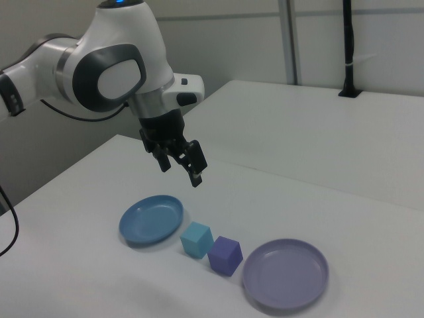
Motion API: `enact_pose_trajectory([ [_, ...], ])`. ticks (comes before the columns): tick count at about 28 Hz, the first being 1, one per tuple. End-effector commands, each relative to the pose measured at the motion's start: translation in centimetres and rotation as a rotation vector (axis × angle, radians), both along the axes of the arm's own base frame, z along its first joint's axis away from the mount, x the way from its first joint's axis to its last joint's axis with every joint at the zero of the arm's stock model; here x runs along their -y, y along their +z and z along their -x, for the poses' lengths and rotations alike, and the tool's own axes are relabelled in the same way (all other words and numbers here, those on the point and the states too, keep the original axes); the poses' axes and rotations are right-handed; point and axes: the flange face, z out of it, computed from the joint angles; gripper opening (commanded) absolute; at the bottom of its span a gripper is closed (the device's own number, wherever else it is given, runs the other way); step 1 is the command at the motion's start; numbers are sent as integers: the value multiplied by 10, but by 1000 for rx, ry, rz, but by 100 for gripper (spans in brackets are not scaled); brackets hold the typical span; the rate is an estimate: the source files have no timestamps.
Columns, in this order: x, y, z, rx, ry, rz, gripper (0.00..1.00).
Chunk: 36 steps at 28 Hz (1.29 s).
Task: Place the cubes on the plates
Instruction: 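Lower the open gripper onto the purple cube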
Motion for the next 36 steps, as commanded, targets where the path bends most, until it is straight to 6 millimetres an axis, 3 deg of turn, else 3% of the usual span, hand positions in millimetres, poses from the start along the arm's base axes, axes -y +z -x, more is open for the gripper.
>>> enact_pose_trajectory([
  [1,-12,-27,-12,-55,14,-15,100],
  [13,-7,-100,-44,-74,158,36,100],
  [15,-3,-129,-45,-84,199,74,100],
  [26,-3,-235,-70,-115,195,125,100],
  [31,-15,-268,-77,-114,161,134,100],
  [36,-17,-271,-79,-109,163,135,100],
])
